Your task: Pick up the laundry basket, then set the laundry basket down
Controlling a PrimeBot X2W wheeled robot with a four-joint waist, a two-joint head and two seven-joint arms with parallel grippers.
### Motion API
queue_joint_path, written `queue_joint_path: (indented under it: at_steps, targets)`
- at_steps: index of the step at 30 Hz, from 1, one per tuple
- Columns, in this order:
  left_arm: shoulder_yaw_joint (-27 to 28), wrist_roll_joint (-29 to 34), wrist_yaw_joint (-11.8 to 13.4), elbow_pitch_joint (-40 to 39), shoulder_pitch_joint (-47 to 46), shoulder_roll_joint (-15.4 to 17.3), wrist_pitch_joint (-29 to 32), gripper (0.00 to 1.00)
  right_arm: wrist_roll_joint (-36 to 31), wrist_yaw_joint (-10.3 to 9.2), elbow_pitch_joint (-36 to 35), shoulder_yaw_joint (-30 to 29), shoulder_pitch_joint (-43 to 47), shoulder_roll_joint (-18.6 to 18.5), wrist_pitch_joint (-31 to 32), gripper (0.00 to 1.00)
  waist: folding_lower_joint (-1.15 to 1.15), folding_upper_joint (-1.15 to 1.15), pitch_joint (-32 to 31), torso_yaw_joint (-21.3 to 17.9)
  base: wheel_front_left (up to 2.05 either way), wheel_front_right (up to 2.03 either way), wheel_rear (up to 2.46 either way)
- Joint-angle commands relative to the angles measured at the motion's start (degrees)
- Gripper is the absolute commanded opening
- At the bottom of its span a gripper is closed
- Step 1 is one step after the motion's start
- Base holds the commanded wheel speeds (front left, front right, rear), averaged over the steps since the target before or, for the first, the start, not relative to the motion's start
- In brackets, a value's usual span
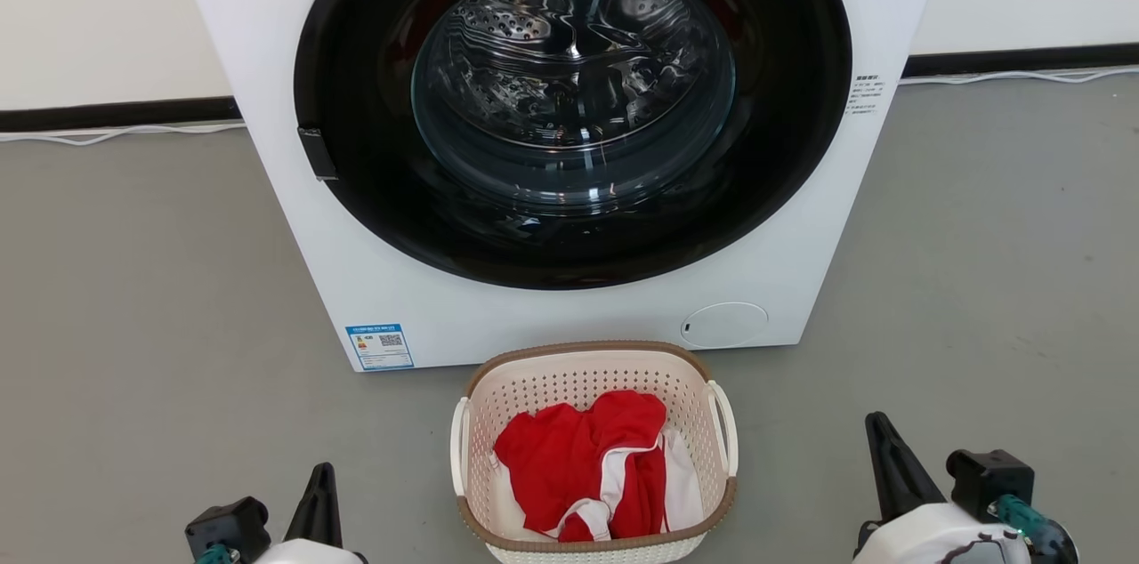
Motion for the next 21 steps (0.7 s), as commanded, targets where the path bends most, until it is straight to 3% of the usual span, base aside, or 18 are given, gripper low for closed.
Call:
queue_joint_path:
  at_steps: [1, 6, 21]
  targets:
    - [0.6, -1.6, -0.5, -1.7, -1.9, 0.5, 0.5, 0.0, 2.2, 0.03, -1.7, -0.3, -1.9, -0.3, 0.9, 0.0, 0.09, 0.0, 0.0, 0.0, 0.0, 0.0, 0.0]
    - [0.7, -4.0, -0.7, -2.1, -1.9, 0.5, 1.1, 0.0, 5.2, 0.04, -2.4, -0.2, -1.7, -0.3, 1.4, 0.0, -0.01, 0.0, 0.1, 0.1, 0.0, 0.0, 0.0]
    - [1.4, -12.8, -1.7, -3.9, -2.2, 0.5, 3.4, 0.0, 15.9, 0.09, -4.5, -0.5, -1.4, -0.3, 3.6, 0.0, -0.02, 0.0, 0.2, 0.4, 0.0, 0.0, 0.0]
